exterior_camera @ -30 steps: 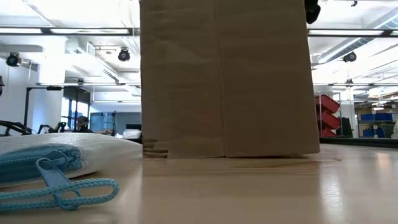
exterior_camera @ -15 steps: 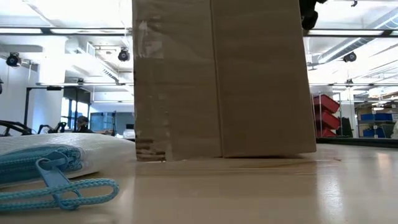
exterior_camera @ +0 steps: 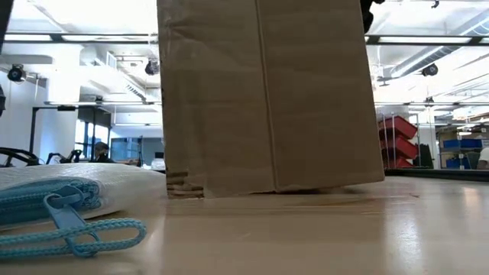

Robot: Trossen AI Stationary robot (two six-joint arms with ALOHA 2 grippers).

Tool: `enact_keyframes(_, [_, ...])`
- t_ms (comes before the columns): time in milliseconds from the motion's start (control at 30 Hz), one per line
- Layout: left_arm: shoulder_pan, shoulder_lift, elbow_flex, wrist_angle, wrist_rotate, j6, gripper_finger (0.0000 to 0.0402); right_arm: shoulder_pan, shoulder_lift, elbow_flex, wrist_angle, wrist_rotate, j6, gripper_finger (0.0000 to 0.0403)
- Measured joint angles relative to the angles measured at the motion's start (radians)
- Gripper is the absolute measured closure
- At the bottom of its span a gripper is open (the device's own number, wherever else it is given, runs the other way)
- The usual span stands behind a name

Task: Unpack boxes
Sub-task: Break down the cardboard box until it is fully flat

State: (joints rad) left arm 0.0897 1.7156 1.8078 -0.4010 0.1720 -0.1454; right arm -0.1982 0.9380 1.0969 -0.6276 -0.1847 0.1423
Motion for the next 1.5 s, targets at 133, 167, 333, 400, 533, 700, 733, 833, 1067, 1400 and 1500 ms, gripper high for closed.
enact_keyframes(133, [-0.001, 0.069, 0.026, -0.014, 0.003, 0.009, 0.0176, 0.000, -0.084, 0.001, -0.032, 0.070, 0.030, 0.0355])
enact_keyframes(167, [-0.001, 0.080, 0.029, -0.018, 0.003, 0.017, 0.0174, 0.001, -0.102, 0.001, -0.043, 0.090, 0.055, 0.0355])
enact_keyframes(333, [0.017, 0.125, 0.060, -0.010, 0.002, 0.058, 0.0165, 0.048, -0.173, -0.017, -0.056, 0.251, 0.151, 0.0355])
enact_keyframes(400, [0.029, 0.129, 0.086, -0.006, 0.001, 0.071, 0.0164, 0.065, -0.178, -0.020, -0.083, 0.298, 0.174, 0.0355])
enact_keyframes(533, [0.053, 0.129, 0.131, -0.010, 0.003, 0.113, 0.0169, 0.082, -0.149, -0.023, -0.096, 0.332, 0.197, 0.0355])
enact_keyframes(700, [0.070, 0.129, 0.144, -0.033, 0.069, 0.122, 0.0176, 0.110, -0.108, -0.027, -0.093, 0.389, 0.184, 0.0355])
enact_keyframes(733, [0.070, 0.129, 0.139, -0.032, 0.082, 0.122, 0.0177, 0.116, -0.105, -0.027, -0.091, 0.375, 0.145, 0.0355])
enact_keyframes(833, [0.069, 0.129, 0.124, -0.082, 0.093, 0.126, 0.0175, 0.119, -0.107, -0.024, -0.085, 0.317, 0.100, 0.0355])
enact_keyframes(1067, [0.069, 0.111, 0.101, -0.250, 0.093, 0.165, 0.0170, 0.117, -0.061, -0.024, -0.109, 0.204, 0.068, 0.0355])
enact_keyframes(1400, [0.077, 0.026, 0.097, -0.367, 0.053, 0.208, 0.0178, 0.115, 0.121, -0.024, 0.168, 0.101, 0.043, 0.0355])
enact_keyframes(1500, [0.078, 0.014, 0.097, -0.414, 0.046, 0.210, 0.0176, 0.115, 0.172, -0.025, 0.226, 0.078, 0.040, 0.0355])
